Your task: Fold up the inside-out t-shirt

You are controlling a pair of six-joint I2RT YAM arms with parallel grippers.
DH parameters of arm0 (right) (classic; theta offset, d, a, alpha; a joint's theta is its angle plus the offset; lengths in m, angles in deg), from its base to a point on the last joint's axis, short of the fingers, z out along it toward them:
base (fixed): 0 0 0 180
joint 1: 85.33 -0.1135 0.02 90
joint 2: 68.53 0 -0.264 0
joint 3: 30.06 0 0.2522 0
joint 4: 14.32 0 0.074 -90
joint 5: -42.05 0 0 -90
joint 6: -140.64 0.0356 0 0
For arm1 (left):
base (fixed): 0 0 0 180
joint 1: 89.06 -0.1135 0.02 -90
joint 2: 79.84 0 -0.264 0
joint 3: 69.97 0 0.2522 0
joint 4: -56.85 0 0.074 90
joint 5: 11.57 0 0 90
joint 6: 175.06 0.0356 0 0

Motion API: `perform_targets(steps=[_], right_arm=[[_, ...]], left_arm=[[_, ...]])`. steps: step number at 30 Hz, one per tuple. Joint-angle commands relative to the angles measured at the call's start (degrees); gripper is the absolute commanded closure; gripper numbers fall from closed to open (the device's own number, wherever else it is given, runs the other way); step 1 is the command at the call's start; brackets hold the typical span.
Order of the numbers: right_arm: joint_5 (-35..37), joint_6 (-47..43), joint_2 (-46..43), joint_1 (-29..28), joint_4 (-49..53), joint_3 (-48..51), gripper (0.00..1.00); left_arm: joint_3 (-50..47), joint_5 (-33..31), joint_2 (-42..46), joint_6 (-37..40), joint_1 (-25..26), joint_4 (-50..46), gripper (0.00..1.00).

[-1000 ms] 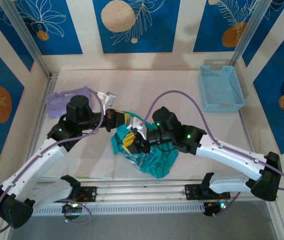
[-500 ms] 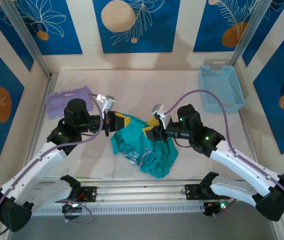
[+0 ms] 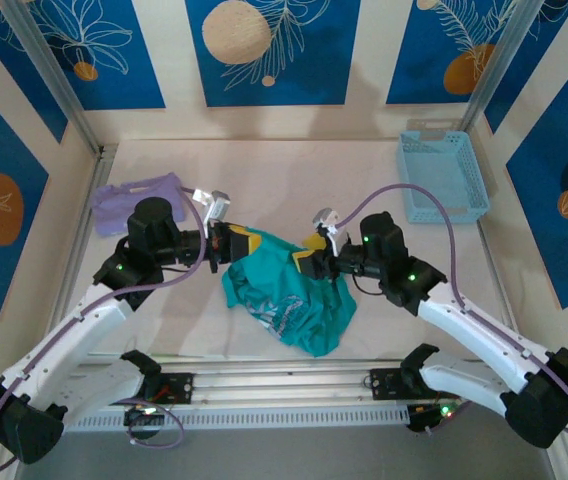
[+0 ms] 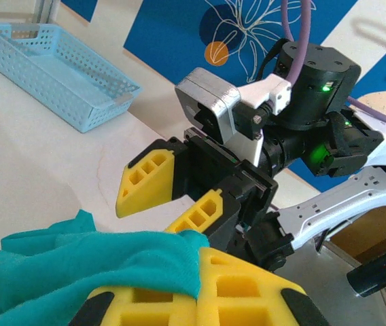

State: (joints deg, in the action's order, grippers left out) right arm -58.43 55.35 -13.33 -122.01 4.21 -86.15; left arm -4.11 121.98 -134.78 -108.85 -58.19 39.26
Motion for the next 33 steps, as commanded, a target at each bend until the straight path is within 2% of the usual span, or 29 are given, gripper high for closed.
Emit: perform_targets(steps=[1, 5, 8, 11, 13, 15, 17, 20, 21, 24, 28, 33], right_arm=[[-2.4, 0.6, 0.2, 0.5, -2.7, 0.3, 0.52], [-4.9, 1.0, 4.2, -2.1, -5.7, -1.8, 0.5], [-3.8, 0.6, 7.1, -5.0, -7.4, -4.0, 0.48], [-2.2, 0.5, 10.5, -5.5, -8.3, -5.7, 0.5], [-1.2, 1.0, 10.9, -5.5, -7.5, -7.1, 0.6], [-0.6, 0.6, 9.9, -5.4, -6.7, -7.4, 0.77], [-0.4, 0.3, 8.5, -5.0, -5.7, -7.2, 0.91], [-0.6, 0.0, 6.1, -4.5, -3.2, -7.2, 0.99], [-0.5, -0.1, 5.4, -4.3, -2.6, -7.0, 1.0], [-0.4, 0.1, 4.4, -3.2, 0.3, -8.4, 1.0], [-1.1, 1.5, 3.9, -2.2, 3.3, -11.0, 1.0], [-8.6, 6.6, 6.2, -2.0, 2.4, -12.6, 1.0]], left_arm=[[-0.1, 1.9, 1.2, 1.1, -0.5, 1.6, 1.0], [-0.1, 2.0, 1.1, 0.8, -0.4, 1.9, 1.0], [-0.3, 1.8, 1.0, 0.6, -0.4, 2.0, 1.0], [-0.8, 2.1, 1.0, 0.3, -0.4, 2.5, 1.0], [-0.8, 1.6, 1.1, 0.8, -0.4, 1.6, 1.0], [-1.1, 0.3, 1.5, 1.6, -0.4, 0.2, 1.0], [-1.5, -3.5, 1.9, 2.4, -0.4, -2.0, 1.0], [0.1, -13.6, 1.0, 2.4, -0.4, -8.6, 1.0], [1.0, -18.1, 0.5, 2.0, -0.4, -11.6, 1.0], [2.9, -25.7, -0.5, 1.7, -0.4, -18.2, 1.0], [4.0, -30.3, -0.5, 1.3, -0.4, -21.5, 1.0], [6.6, -35.0, -2.6, 1.9, -0.4, -26.2, 0.95]])
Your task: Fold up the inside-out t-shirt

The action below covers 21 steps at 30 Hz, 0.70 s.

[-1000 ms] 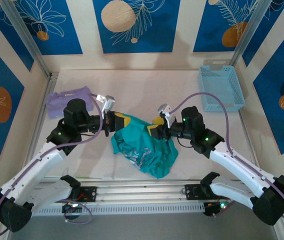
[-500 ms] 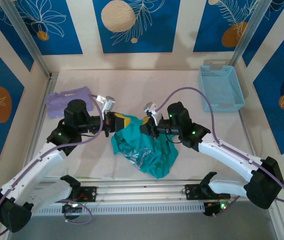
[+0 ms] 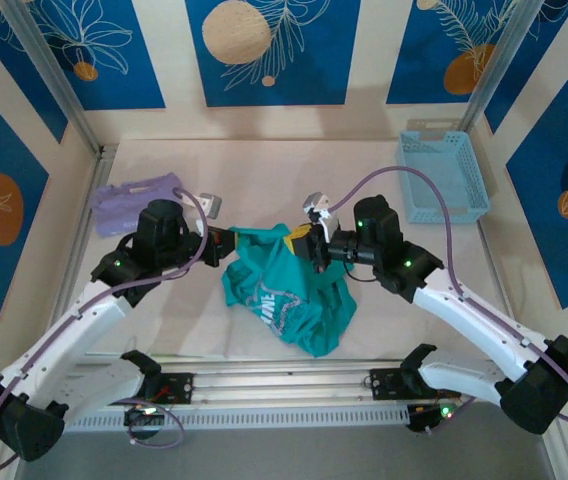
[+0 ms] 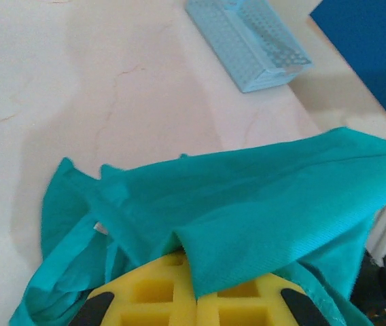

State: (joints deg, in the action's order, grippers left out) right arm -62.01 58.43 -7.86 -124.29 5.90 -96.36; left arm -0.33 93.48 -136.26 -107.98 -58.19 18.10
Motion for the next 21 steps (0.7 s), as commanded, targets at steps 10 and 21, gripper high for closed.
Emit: perform_targets(steps=[10, 21], right_arm=[[-3.5, 7.3, 5.7, 0.0, 5.2, -7.3, 1.0], [-2.3, 8.3, 6.1, -0.4, 6.0, -7.2, 1.0]], left_arm=[[1.8, -9.3, 1.5, -0.7, -0.3, -8.8, 0.56], [1.0, -3.8, 7.5, -5.5, 5.0, -6.6, 0.3]])
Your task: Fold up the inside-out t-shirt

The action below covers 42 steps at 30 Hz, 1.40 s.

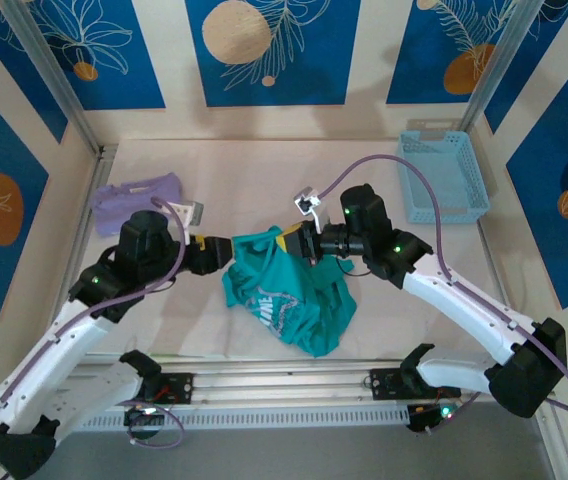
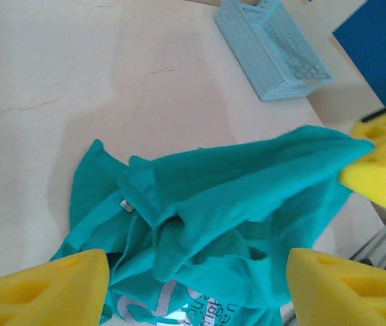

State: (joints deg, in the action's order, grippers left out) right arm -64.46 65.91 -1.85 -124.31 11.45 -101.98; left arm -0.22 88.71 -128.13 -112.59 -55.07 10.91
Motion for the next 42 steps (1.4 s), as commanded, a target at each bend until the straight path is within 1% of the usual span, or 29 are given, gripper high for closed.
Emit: perform_targets(steps=[1, 3, 4, 6, 8, 10, 11, 14, 17, 21, 23, 27, 30, 32, 35, 38, 40, 42], right_arm=[[0.1, 0.8, 0.2, -0.5, 0.3, -1.4, 1.0], [-1.2, -0.5, 0.4, -0.6, 0.7, -1.8, 1.0], [-1.9, -1.5, 0.7, -0.5, 1.7, -2.3, 1.0], [-3.5, -4.4, 1.5, -0.3, 5.9, -4.6, 1.0], [-6.2, -7.6, 2.3, -0.1, 10.4, -6.9, 1.0], [-8.4, -10.4, 2.5, 0.2, 13.0, -7.8, 1.0], [-9.6, -11.5, 2.5, 0.4, 14.0, -8.1, 1.0], [-13.2, -14.8, 2.4, 1.3, 16.2, -8.7, 1.0], [-14.6, -17.2, 2.3, 1.5, 17.3, -9.2, 1.0], [-14.7, -18.8, 2.5, 1.5, 17.3, -9.8, 1.0], [-14.7, -19.4, 2.9, 1.7, 17.8, -10.2, 1.0], [-13.6, -19.7, 4.1, 1.8, 18.7, -10.9, 1.0], [-10.4, -19.0, 5.3, 2.0, 20.5, -11.8, 1.0], [-10.7, -19.2, 5.5, 2.2, 21.1, -12.0, 1.0], [-12.1, -19.1, 4.7, 2.2, 20.6, -11.8, 1.0], [-12.1, -19.3, 4.0, 2.2, 20.5, -11.9, 1.0], [-12.1, -19.4, 3.9, 2.2, 20.7, -11.8, 1.0], [-11.9, -19.5, 3.9, 2.2, 20.8, -11.4, 1.0]], left_arm=[[1.9, 0.9, -1.5, 0.1, 2.6, 0.3, 0.3], [5.3, -0.4, -4.3, 4.1, 4.6, -1.9, 0.29], [7.3, -2.6, -5.5, 6.5, 5.6, -4.0, 0.29], [11.5, -9.1, -8.0, 12.3, 7.5, -8.2, 0.3], [13.0, -12.3, -9.6, 17.3, 8.3, -9.5, 0.31], [13.7, -11.6, -10.7, 22.8, 8.5, -9.5, 0.31], [14.1, -10.2, -11.4, 25.2, 8.6, -9.7, 0.31], [14.7, -2.9, -12.9, 33.0, 8.7, -10.8, 0.3], [16.1, 3.6, -14.7, 37.3, 8.7, -12.1, 0.29], [18.2, 12.3, -18.0, 39.0, 8.7, -14.3, 0.31], [18.4, 14.1, -19.0, 39.3, 8.6, -14.7, 0.32], [18.5, 14.9, -20.3, 39.1, 8.6, -14.7, 0.32], [18.4, 13.6, -19.7, 38.6, 8.7, -14.0, 0.28], [17.9, 12.9, -19.4, 38.4, 8.7, -13.2, 0.28], [17.7, 10.0, -21.2, 38.9, 8.7, -13.9, 0.35], [18.5, 11.1, -24.2, 39.5, 8.7, -15.2, 0.42], [19.0, 11.0, -25.2, 39.1, 8.6, -14.2, 0.5], [19.5, 12.4, -25.7, 38.2, 8.6, -12.1, 0.62]])
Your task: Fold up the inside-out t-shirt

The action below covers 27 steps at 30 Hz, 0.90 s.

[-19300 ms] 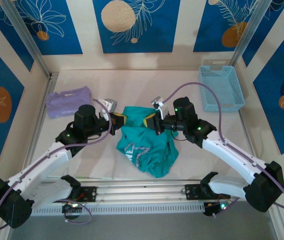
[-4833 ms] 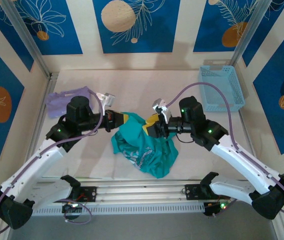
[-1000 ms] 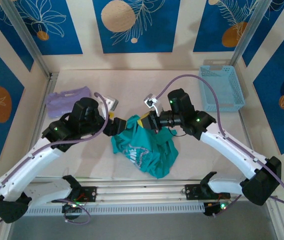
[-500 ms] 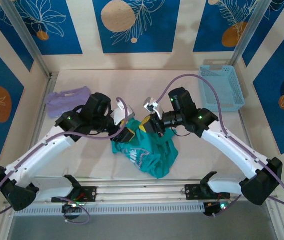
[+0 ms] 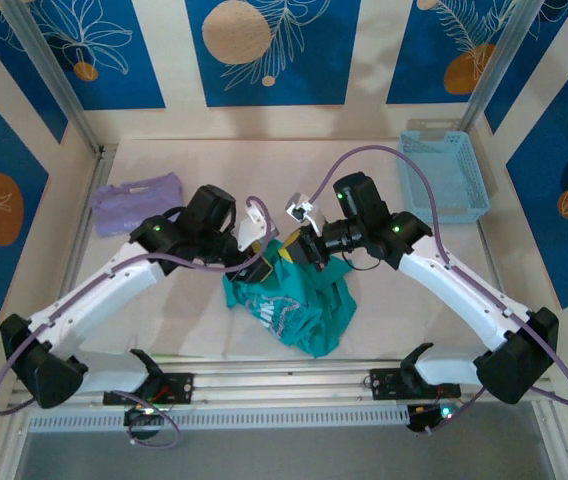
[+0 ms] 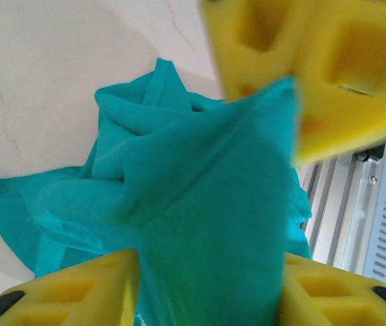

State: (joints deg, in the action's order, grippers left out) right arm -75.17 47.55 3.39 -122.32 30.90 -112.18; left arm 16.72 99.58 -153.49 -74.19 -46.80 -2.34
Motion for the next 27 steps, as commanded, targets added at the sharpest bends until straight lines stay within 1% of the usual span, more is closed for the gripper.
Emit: perform_targets(steps=[1, 2, 3, 4, 6, 8, 9, 11, 13, 15, 18, 20, 22, 27], right_arm=[[-0.3, -1.0, -1.3, 0.2, 1.5, -1.0, 1.0], [2.0, -0.2, -1.3, 0.3, 1.6, -0.8, 1.0], [6.4, 1.7, -1.3, 0.5, 1.6, -0.7, 0.98], [11.8, 4.4, -1.3, 1.0, 1.7, -0.9, 0.92], [25.4, 10.3, -1.4, 2.3, 4.5, -2.2, 0.79], [32.7, 11.5, -3.4, 2.0, 5.8, -2.0, 0.71], [34.5, 11.8, -5.2, 1.5, 5.3, -1.0, 0.68], [34.0, 11.6, -9.2, 0.3, 3.5, 1.2, 0.64], [30.9, 10.7, -13.4, -1.8, 0.8, 4.3, 0.61], [26.1, 9.8, -17.6, -4.5, -3.0, 8.2, 0.59], [18.6, 11.3, -20.6, -6.2, -7.6, 12.5, 0.58], [16.7, 12.5, -20.7, -7.4, -9.9, 14.2, 0.57], [17.3, 12.9, -19.5, -8.3, -11.4, 15.2, 0.57], [18.3, 11.9, -15.1, -9.4, -13.7, 13.9, 0.57]], left_arm=[[3.1, 2.3, -0.6, -0.5, 0.3, 1.7, 0.67], [3.6, 2.9, -0.5, -1.6, 0.2, 2.5, 0.75], [3.7, 3.3, -0.3, -3.2, 0.1, 3.6, 0.79], [3.5, 4.0, 0.0, -4.6, -0.1, 4.6, 0.81], [2.2, 6.2, 1.1, -8.4, -0.9, 6.9, 0.89], [0.8, 8.4, 2.3, -11.6, -1.6, 8.8, 0.93], [-0.3, 9.5, 3.1, -13.6, -2.0, 10.3, 0.95], [-2.5, 11.5, 4.7, -17.5, -2.5, 13.9, 0.97], [-3.9, 13.5, 5.8, -20.1, -2.8, 16.6, 0.99], [-4.6, 13.8, 6.6, -21.1, -2.8, 17.6, 1.0], [-5.3, 13.6, 7.2, -22.5, -2.9, 19.1, 1.0], [-5.0, 13.8, 7.2, -22.9, -2.9, 18.9, 1.0], [-5.4, 14.3, 7.3, -23.0, -2.9, 19.2, 1.0], [-6.5, 14.7, 7.6, -22.8, -2.9, 19.4, 1.0]])
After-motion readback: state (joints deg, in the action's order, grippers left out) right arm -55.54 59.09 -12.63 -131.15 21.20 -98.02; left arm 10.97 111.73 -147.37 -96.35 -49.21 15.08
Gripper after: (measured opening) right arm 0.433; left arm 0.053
